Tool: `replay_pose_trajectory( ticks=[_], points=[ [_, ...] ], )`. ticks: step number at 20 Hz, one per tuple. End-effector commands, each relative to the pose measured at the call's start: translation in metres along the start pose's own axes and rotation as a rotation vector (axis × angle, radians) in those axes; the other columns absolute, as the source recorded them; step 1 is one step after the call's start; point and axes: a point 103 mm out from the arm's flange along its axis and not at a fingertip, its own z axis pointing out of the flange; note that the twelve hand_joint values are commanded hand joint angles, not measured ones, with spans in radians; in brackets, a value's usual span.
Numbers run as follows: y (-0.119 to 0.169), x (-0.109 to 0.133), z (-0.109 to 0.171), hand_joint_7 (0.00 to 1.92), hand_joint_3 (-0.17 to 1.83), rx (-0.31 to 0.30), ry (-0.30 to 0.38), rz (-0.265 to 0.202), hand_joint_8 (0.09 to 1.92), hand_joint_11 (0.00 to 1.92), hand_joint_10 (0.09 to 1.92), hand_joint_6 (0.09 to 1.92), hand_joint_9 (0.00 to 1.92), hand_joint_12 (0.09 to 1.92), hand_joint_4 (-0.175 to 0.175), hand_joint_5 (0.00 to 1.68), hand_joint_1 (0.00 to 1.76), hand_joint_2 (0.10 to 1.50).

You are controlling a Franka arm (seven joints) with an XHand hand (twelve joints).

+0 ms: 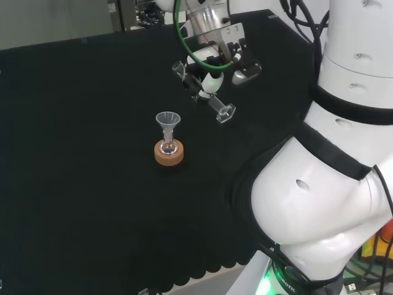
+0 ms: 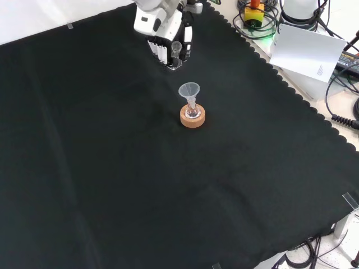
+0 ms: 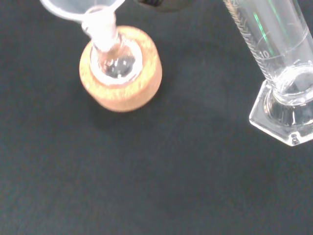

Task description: Put the graduated cylinder back on the table.

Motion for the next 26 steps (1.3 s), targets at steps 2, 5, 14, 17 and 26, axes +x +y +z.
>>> replay_pose_trajectory(
  ticks=[2, 5, 14, 17, 26],
  points=[
    [0.004, -0.021, 0.003, 0.95, 0.0, -0.143, 0.058, -0.009, 1.09, 1.2, 0.09, 1.09, 1.42, 0.8, -0.175, 0.91, 1.25, 1.14],
    [0.012, -0.034, 0.009, 0.94, 0.0, -0.206, 0.115, -0.019, 1.09, 1.2, 0.09, 1.09, 1.42, 0.8, -0.175, 0.9, 1.25, 1.14],
    [0.051, -0.064, 0.028, 0.94, 0.0, -0.38, 0.229, -0.049, 1.1, 1.2, 0.09, 1.1, 1.42, 0.8, -0.175, 0.9, 1.25, 1.15],
    [0.067, -0.07, 0.032, 0.94, 0.0, -0.408, 0.258, -0.065, 1.1, 1.2, 0.09, 1.1, 1.42, 0.8, -0.175, 0.9, 1.25, 1.15],
    [0.096, -0.082, 0.041, 0.93, 0.0, -0.518, 0.315, -0.1, 1.11, 1.2, 0.09, 1.11, 1.41, 0.8, -0.175, 0.89, 1.24, 1.15]
  ],
)
